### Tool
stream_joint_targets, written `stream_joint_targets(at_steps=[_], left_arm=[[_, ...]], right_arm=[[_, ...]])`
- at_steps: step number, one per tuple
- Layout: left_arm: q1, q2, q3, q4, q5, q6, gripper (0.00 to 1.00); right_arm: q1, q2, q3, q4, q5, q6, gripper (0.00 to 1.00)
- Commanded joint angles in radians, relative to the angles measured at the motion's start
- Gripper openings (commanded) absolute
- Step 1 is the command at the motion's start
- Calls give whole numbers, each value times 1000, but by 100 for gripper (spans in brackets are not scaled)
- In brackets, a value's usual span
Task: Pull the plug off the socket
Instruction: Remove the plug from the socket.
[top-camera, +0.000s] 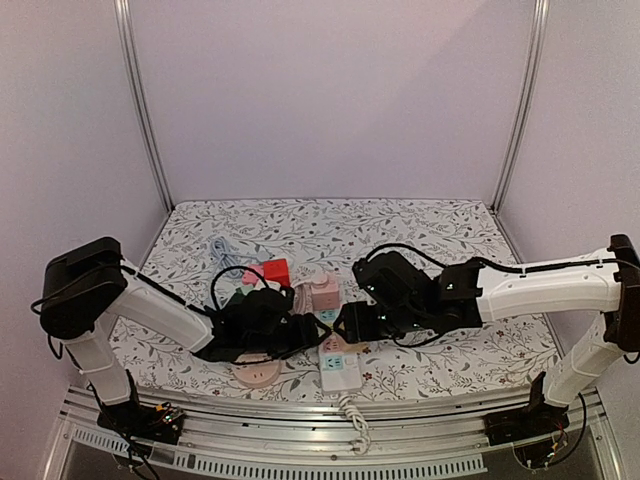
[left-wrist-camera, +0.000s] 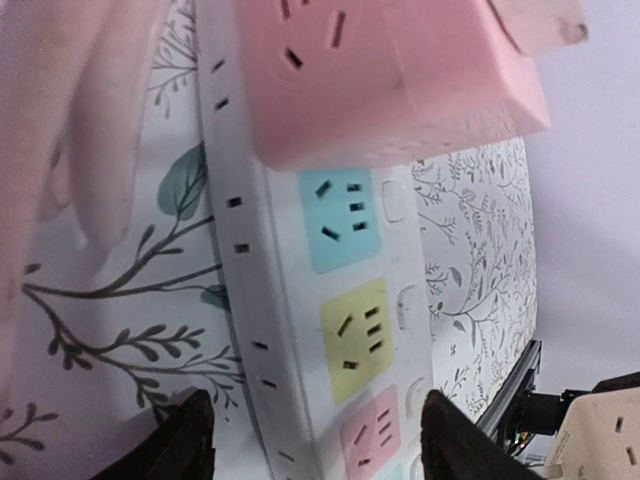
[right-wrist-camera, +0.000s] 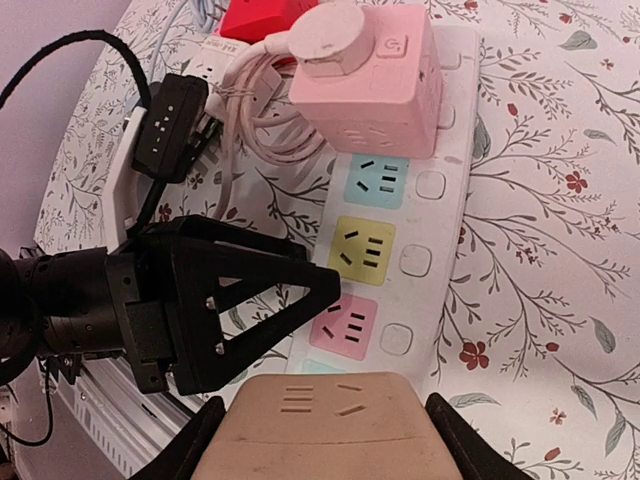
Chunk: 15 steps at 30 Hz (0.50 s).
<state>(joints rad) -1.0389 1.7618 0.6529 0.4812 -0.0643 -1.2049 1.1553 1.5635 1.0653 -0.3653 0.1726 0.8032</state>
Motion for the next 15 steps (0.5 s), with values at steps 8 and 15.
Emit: stream_joint_targets(at_steps=[8, 15], left_arm=[[8, -296, 88, -393, 0, 206, 84], [91, -520, 204, -851, 90, 403, 92]], right_arm=[[-9, -108, 32, -51, 88, -65, 4], [22, -93, 73, -36, 94, -126, 4]])
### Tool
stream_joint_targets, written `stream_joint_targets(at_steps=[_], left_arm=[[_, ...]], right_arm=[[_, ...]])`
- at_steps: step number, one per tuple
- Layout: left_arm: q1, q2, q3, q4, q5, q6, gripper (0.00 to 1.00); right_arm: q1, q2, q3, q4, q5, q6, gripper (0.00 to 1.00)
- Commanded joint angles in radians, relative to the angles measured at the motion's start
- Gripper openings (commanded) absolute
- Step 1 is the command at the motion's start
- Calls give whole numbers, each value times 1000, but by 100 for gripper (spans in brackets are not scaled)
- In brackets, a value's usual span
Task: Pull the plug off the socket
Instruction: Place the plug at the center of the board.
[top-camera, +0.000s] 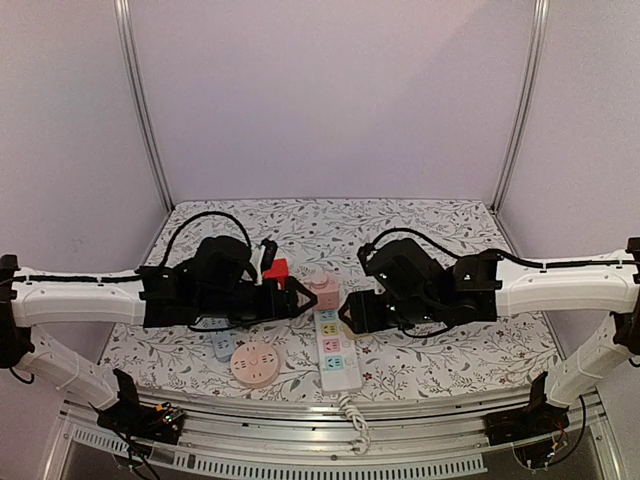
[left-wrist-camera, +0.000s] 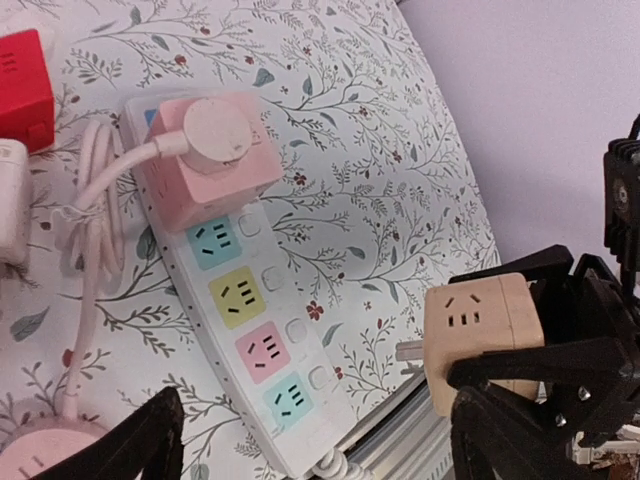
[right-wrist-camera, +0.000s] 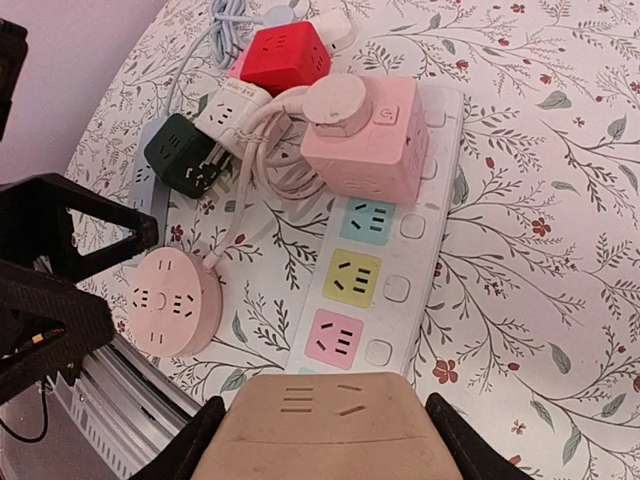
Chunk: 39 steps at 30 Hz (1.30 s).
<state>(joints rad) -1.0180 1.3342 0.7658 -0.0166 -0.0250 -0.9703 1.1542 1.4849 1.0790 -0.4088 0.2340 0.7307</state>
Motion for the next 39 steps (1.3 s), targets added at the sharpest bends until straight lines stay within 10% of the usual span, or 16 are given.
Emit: stream_joint_targets(at_steps=[1, 9, 16, 39], left_arm=[[103, -123, 115, -413, 66, 207, 94], [480, -217, 334, -790, 220, 552, 98], [713, -261, 300, -753, 218, 679, 100], [782, -306, 180, -689, 41, 695, 100]], right_arm=[[32, -5, 69, 15, 31, -67, 4], [82, 179, 215, 38, -13, -103, 5], [106, 357, 365, 83, -23, -148, 5], [106, 797, 760, 91, -26, -310, 6]])
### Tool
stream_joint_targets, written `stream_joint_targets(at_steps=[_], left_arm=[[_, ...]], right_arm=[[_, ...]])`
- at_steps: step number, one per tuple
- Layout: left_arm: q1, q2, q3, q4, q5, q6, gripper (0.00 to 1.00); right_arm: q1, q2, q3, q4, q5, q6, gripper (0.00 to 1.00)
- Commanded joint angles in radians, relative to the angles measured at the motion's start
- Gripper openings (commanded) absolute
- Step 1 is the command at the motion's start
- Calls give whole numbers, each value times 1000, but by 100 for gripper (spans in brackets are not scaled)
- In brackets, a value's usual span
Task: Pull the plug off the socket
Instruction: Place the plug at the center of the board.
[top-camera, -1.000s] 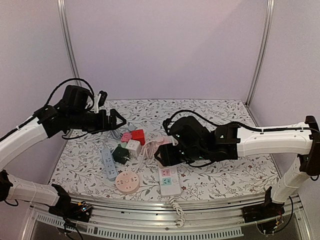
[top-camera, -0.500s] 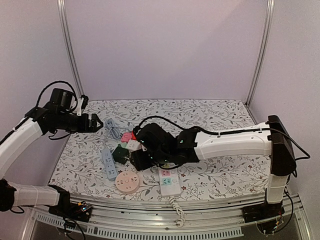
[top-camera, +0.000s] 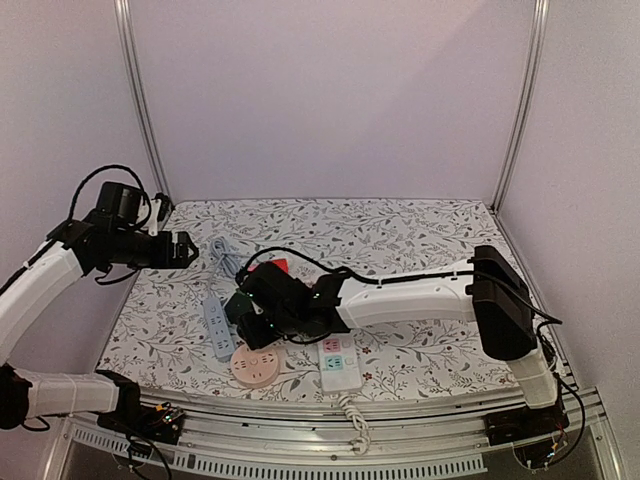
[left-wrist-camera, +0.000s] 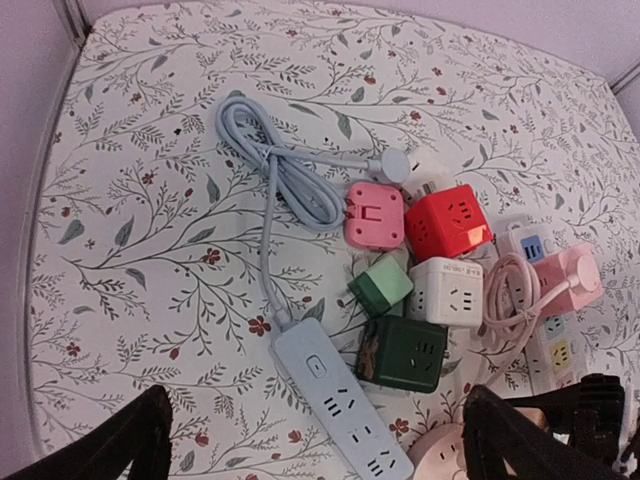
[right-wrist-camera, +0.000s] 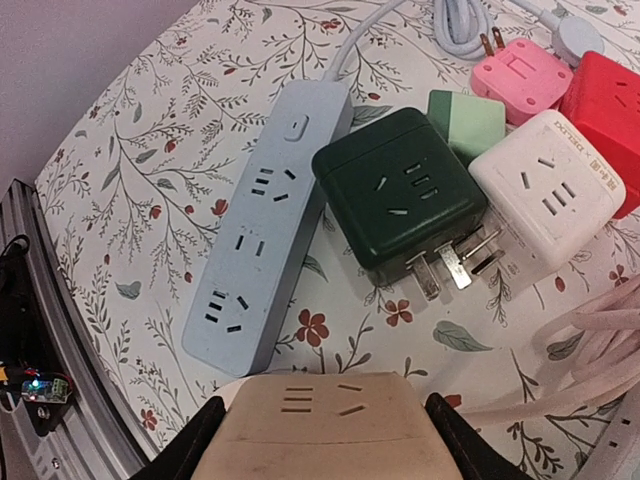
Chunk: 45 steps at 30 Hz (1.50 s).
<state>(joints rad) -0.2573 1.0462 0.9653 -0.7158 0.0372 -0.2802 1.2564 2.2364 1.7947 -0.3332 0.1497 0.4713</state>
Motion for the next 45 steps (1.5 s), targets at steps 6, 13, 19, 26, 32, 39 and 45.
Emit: stream_joint_targets(at_steps=[6, 13, 19, 26, 32, 39, 45], left_arm=[[26, -17, -25, 9, -19, 2, 100], [29, -5, -28, 14, -1, -3, 100], [31, 1, -28, 17, 2, -2, 100], [32, 14, -30, 19, 18, -3, 100], [32, 13, -31, 19, 21, -3, 100], [32, -23, -42, 38, 21, -5, 99], [32, -65, -58, 50, -9, -5, 99]], right_arm=[[4, 100, 72, 28, 173, -74, 6], [-21, 172, 141, 30, 203, -85, 7], [-45, 195, 161, 28, 150, -78, 36], [-46, 153, 161, 10, 72, -125, 74], [-46, 92, 158, -6, 26, -143, 86], [-45, -32, 122, -24, -19, -153, 92], [-46, -230, -17, -54, 54, -127, 98]])
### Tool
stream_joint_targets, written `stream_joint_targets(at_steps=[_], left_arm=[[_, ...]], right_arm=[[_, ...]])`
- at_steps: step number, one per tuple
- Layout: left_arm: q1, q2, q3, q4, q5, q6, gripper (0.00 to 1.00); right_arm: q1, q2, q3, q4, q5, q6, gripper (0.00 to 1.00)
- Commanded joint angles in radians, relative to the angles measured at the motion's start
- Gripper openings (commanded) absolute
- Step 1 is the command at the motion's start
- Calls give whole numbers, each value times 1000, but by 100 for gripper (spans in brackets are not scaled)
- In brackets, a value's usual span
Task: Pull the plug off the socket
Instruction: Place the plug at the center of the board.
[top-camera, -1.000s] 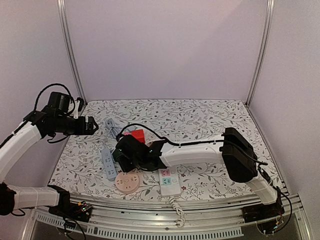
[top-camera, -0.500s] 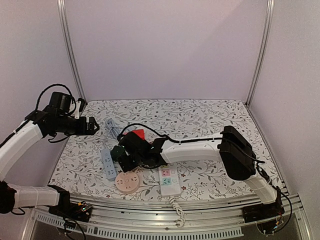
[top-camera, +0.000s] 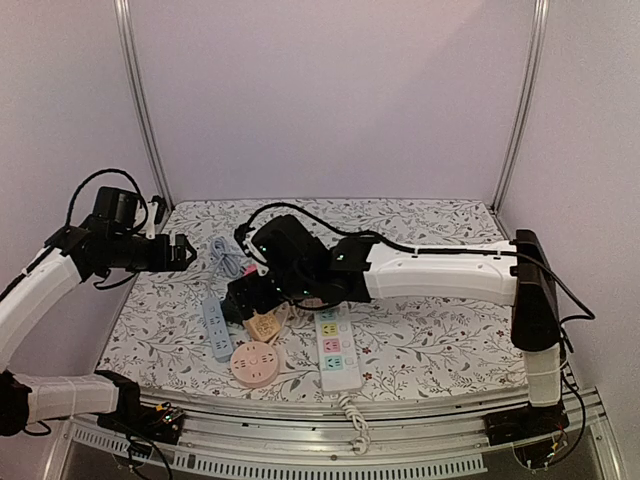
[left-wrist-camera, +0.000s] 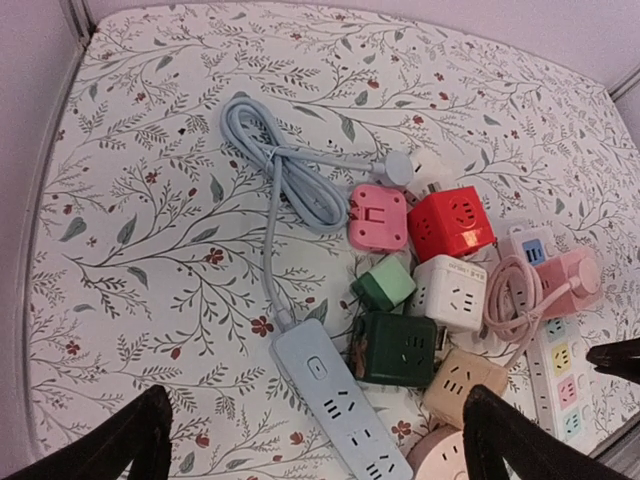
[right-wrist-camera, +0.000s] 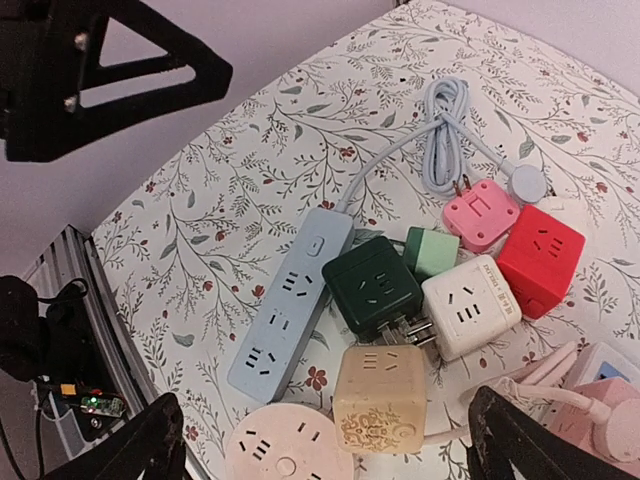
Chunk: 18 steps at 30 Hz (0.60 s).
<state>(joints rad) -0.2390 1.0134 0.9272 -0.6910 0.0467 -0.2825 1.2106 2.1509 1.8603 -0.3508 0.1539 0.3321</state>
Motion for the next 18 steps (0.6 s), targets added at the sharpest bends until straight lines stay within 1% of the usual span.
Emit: stream_joint_targets(at_steps=[1, 7, 11, 13, 15, 18], left_arm=[[12, -37, -21, 27, -20, -3, 99], [-7, -81, -32, 54, 15, 12, 97], [-81, -83, -38, 92, 69, 40, 94], [-128, -59, -24, 102, 81, 54, 94], [-161, -18, 11, 98, 90, 64, 94], [-169, 52, 109, 90, 114, 53, 95]], right_arm=[[-2, -170, -112, -48, 71, 16, 98], [-60, -324, -306, -114, 133, 94, 99], [-109, -396, -453, -95, 169, 164, 99], [-116, -420, -530, -45, 205, 179, 99], [-118, -442, -616, 51, 220, 176, 99], [-116, -465, -713, 186, 206, 171, 99]])
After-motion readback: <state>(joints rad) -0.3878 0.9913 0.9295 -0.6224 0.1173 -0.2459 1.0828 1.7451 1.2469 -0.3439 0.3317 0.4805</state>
